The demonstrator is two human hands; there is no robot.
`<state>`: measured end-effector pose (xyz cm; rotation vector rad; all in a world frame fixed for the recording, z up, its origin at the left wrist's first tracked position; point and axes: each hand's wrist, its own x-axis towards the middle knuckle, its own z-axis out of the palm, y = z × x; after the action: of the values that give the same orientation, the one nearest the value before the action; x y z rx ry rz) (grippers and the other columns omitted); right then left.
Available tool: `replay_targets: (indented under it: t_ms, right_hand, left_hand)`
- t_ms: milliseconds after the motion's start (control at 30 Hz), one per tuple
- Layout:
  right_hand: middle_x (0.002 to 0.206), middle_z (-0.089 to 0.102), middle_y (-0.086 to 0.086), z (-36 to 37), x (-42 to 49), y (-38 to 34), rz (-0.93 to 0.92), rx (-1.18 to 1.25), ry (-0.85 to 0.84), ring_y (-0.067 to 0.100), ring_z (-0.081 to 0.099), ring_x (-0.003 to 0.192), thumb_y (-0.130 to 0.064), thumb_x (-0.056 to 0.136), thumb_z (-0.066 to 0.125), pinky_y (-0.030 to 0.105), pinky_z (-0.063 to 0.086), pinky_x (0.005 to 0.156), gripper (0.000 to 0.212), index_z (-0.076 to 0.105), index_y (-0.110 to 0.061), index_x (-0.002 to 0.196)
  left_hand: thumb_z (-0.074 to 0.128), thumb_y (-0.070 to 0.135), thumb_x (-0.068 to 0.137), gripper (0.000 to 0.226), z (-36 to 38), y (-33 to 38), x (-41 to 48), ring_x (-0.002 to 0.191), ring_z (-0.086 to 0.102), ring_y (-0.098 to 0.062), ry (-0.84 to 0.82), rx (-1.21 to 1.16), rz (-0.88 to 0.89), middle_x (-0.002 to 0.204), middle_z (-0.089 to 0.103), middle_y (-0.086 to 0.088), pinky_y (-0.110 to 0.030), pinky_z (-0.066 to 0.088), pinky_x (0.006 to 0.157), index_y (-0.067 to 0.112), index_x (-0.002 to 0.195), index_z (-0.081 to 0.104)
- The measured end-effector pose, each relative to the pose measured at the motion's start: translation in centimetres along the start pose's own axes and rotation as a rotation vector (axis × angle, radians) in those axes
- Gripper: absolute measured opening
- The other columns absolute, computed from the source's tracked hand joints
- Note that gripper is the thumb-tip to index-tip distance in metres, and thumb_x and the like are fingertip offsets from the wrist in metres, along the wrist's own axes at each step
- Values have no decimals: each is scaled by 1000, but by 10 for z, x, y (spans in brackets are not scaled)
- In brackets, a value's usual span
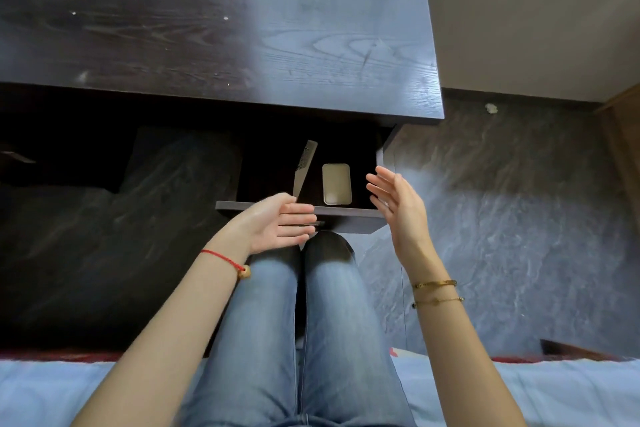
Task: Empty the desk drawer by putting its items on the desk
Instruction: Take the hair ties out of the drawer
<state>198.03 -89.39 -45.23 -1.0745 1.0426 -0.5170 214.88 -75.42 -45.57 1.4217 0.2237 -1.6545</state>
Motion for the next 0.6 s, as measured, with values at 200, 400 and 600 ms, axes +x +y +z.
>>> replay_targets:
  t_ms: [200, 400, 600]
  right_hand:
    - [127, 64, 8, 14, 50, -6, 55, -86, 1, 20, 60, 119, -27, 102, 39, 34, 47, 103, 37, 57, -12, 130]
    - [113, 67, 8, 43, 108, 11, 105, -384, -62, 26, 64, 107, -13, 95, 44, 40, 52, 98, 32, 62, -14, 122]
    - [117, 70, 15, 105, 137, 39, 130, -748, -316, 20, 63, 92, -13, 89, 60, 35, 53, 88, 29, 69, -6, 116]
  left_hand:
    - [45, 14, 102, 33, -25, 67, 18, 107, 67, -23, 330, 257, 406, 119, 66, -10, -31, 55, 92, 8, 130, 60]
    - [57, 3, 83, 26, -75, 84, 114, 98, 71, -36, 531, 748, 302, 113, 71, -19, -48, 60, 87, 19, 97, 71]
    - [62, 3, 86, 48, -55, 96, 134, 124, 60, -35, 568, 1205, 134, 140, 56, -16, -38, 52, 101, 17, 132, 62]
